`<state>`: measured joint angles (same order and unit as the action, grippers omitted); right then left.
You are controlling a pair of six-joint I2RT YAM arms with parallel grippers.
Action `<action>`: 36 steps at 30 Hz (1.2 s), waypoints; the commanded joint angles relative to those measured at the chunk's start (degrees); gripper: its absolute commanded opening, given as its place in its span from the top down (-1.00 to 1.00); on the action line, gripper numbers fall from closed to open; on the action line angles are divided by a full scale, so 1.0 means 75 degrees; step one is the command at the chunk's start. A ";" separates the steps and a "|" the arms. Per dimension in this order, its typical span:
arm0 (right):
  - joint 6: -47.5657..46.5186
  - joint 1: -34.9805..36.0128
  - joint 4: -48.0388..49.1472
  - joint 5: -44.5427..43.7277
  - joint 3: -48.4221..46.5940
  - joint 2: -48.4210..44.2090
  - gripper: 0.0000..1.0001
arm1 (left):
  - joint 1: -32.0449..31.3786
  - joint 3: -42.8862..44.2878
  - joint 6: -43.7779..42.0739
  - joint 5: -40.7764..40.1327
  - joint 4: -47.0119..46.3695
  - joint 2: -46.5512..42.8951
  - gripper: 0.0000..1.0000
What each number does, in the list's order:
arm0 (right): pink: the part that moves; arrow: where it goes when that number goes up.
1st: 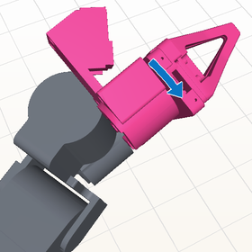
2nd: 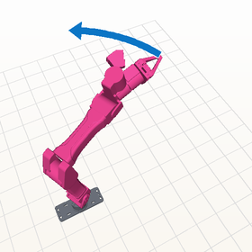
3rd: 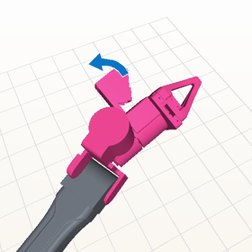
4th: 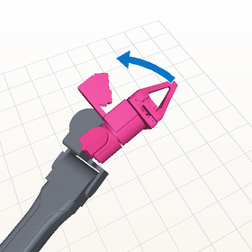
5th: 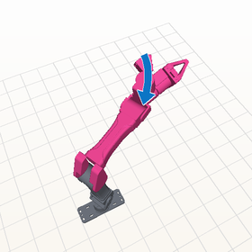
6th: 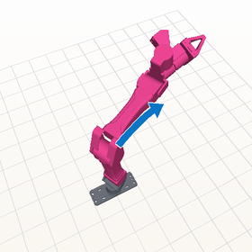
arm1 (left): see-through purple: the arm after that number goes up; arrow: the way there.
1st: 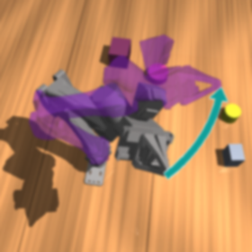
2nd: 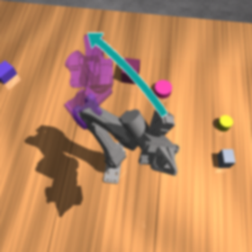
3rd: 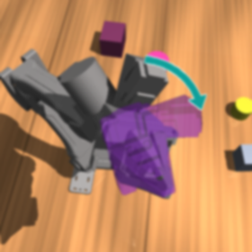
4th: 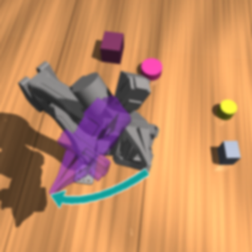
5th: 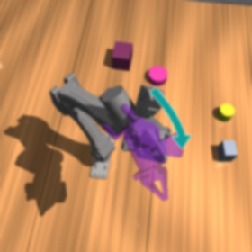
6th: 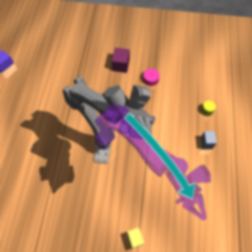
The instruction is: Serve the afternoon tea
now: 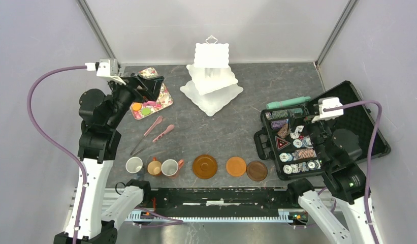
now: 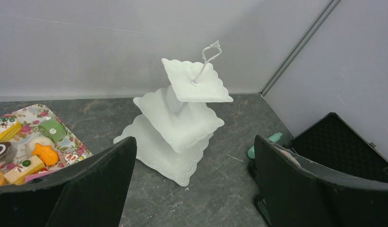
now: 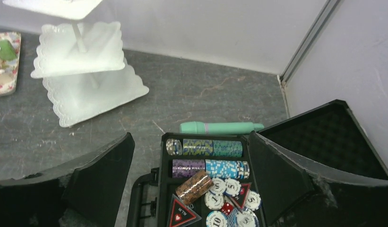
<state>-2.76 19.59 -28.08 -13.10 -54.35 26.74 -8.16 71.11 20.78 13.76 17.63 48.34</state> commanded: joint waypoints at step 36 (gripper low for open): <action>0.0885 -0.0035 0.1257 0.3406 0.1585 0.1178 -0.96 | 0.0683 -0.0680 -0.0418 -0.2653 0.4248 0.4752 -0.99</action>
<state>3.84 19.49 -22.00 10.98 -42.13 36.23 -4.05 66.74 20.95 -5.54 49.41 81.60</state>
